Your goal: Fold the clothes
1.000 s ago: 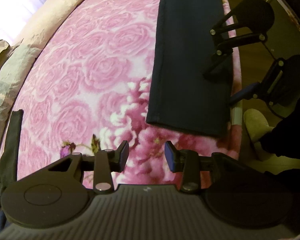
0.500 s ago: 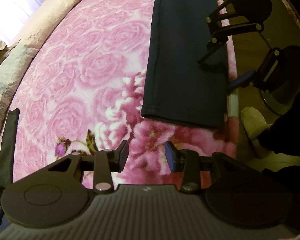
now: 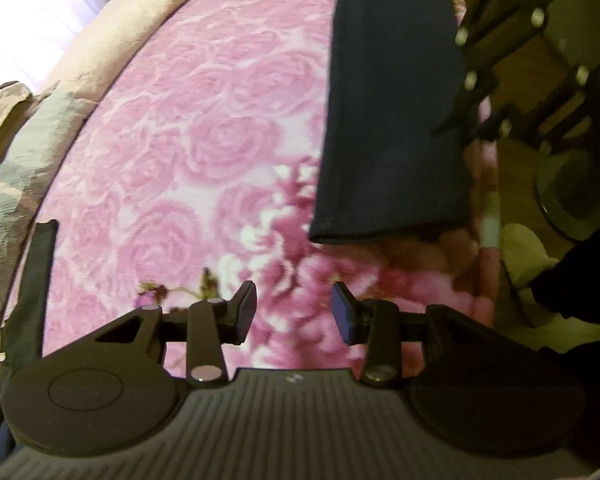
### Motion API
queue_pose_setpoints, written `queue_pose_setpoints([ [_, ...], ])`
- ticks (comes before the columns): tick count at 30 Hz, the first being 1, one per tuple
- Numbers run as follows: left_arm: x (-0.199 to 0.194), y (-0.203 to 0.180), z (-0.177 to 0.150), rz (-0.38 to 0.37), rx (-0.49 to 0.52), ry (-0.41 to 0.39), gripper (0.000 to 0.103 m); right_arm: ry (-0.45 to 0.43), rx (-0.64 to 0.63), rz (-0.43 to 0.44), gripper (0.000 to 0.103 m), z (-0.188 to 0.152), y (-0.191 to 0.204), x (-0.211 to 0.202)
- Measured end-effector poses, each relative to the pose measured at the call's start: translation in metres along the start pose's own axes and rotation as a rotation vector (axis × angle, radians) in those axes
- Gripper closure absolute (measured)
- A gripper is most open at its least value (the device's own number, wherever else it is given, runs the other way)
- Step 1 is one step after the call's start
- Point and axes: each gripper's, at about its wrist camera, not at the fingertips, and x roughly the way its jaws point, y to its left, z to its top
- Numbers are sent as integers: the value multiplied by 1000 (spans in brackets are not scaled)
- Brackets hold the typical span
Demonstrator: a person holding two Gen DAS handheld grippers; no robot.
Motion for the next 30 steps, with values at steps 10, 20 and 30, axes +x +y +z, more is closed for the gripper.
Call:
queue_pose_setpoints([
  [10, 2, 20, 62, 20, -1, -63, 64, -167, 917, -173, 96, -41, -178, -95],
  [20, 48, -13, 177, -43, 93, -125, 62, -179, 1812, -365, 103, -298, -281, -103],
  [30, 103, -26, 259, -150, -23, -95, 62, -216, 1763, -53, 31, -277, -262, -75],
])
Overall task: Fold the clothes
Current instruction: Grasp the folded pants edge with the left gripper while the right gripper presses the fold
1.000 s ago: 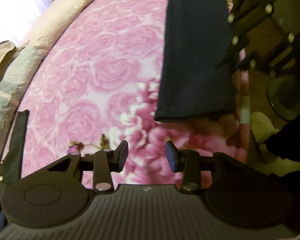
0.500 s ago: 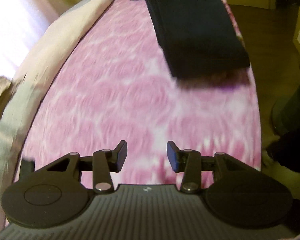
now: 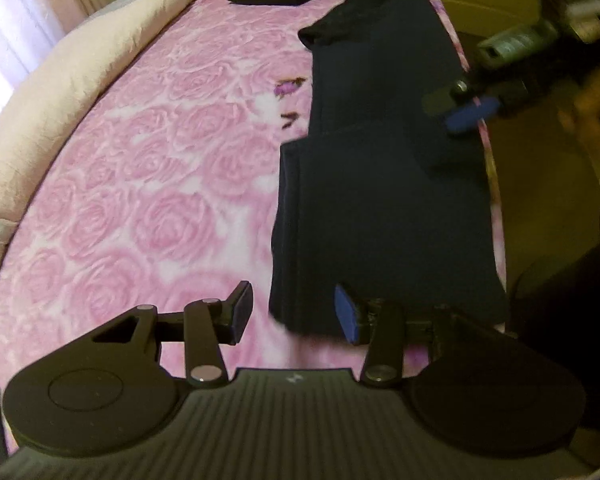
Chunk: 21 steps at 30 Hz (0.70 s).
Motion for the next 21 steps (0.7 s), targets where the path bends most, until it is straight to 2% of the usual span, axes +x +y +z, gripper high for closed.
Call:
queue_pose_setpoints([
  [3, 17, 8, 18, -34, -22, 0, 61, 46, -29, 23, 31, -2, 3, 14],
  [8, 48, 21, 43, -104, -25, 25, 61, 89, -100, 9, 32, 3, 3, 39],
  [10, 60, 25, 48, -138, -29, 58, 61, 107, -104, -9, 56, 4, 1, 46],
  [11, 65, 27, 50, -153, -31, 72, 61, 115, -105, -19, 82, 4, 0, 50],
  [12, 68, 29, 52, -161, -33, 79, 61, 126, -109, -34, 93, 5, 1, 58],
  [14, 72, 33, 55, -179, -45, 90, 60, 125, -133, -64, 99, 6, 6, 60],
  [18, 82, 41, 60, -213, -94, 98, 59, 22, -201, -37, 99, 16, 22, 40],
  [21, 93, 44, 62, -230, -112, 119, 59, 38, -200, -81, 99, 16, 14, 52],
])
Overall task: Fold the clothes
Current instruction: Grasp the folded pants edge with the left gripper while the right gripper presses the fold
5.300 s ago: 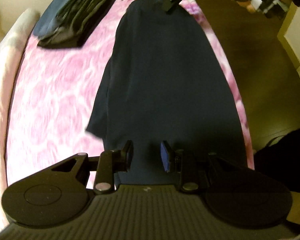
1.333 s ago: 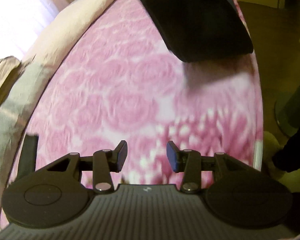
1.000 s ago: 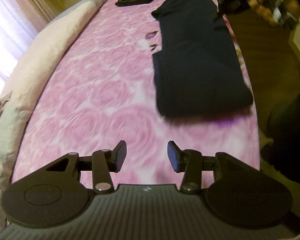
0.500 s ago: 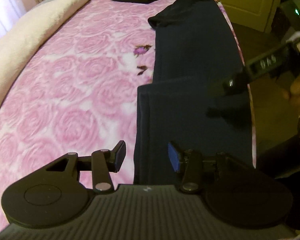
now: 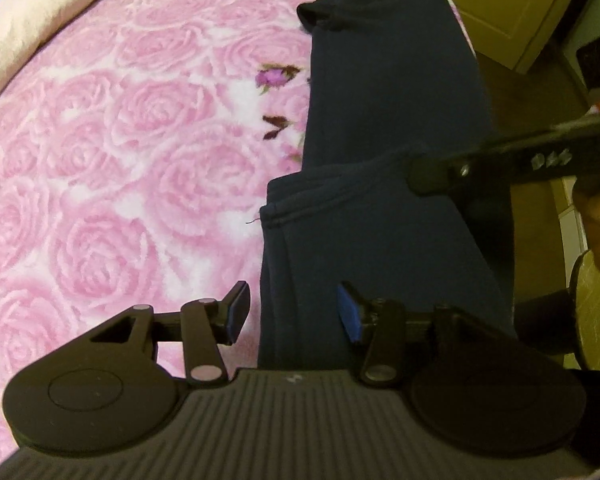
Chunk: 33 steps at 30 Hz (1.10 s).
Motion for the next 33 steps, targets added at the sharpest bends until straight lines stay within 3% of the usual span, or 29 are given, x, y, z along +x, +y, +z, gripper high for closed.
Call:
queue_pose_setpoints([
  [5, 14, 2, 6, -27, 17, 39, 60, 34, 55, -40, 96, -10, -10, 3],
  [6, 15, 2, 7, -29, 26, 43, 60, 40, 68, -46, 79, -13, -12, 2],
  [8, 17, 3, 9, -39, 38, 47, 62, 21, 88, -54, 58, -16, -12, -5],
  [9, 17, 4, 9, -45, 43, 50, 63, 18, 88, -51, 57, -16, -11, -6],
  [17, 19, 8, 12, -83, 55, 56, 71, -19, 78, -1, 57, -6, -15, 16],
  [18, 17, 7, 12, -81, 55, 53, 73, -22, 104, 13, 83, -4, -19, 17],
  [21, 10, 4, 13, -64, 60, 39, 79, -13, 153, 56, 89, -3, -23, 13],
  [28, -29, -24, 49, -78, 108, -62, 83, -120, 164, 54, 89, 14, -14, -49],
  [33, -16, -52, 102, -112, 145, -138, 74, -232, 206, -53, 89, 41, -63, -96],
])
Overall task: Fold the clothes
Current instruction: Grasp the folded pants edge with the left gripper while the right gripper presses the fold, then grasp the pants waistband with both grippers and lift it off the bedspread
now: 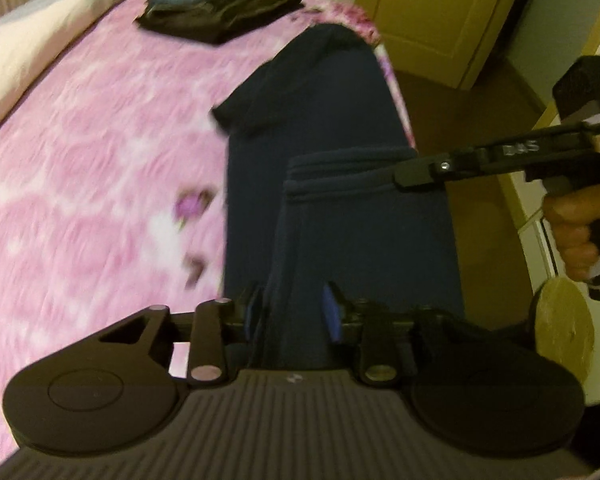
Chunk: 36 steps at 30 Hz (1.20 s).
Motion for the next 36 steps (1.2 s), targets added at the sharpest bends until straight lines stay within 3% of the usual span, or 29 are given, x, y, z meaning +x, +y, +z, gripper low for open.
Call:
queue_pose_setpoints([
  [2, 15, -7, 15, -3, 23, -5, 74, -17, 35, -34, 89, 17, -29, 4],
  [7, 49, -23, 16, -2, 88, 76, 74, 98, 38, -69, 89, 28, -73, 41],
  [13, 65, -27, -5, 12, 121, 173, 73, 84, 22, -75, 89, 26, -76, 40],
  [22, 76, -26, -6, 19, 110, 217, 72, 104, 48, -61, 88, 28, -85, 41],
  [24, 77, -25, -6, 18, 112, 220, 72, 107, 68, -61, 83, 30, -89, 39],
  [30, 60, -12, -6, 32, 150, 198, 72, 16, 60, -200, 82, 33, -86, 5],
  [32, 46, -4, -12, 27, 165, 166, 72, -7, 43, -213, 82, 26, -77, -9],
  [36, 15, 1, -29, -13, 236, 115, 72, -17, -24, -159, 82, -5, -23, -19],
])
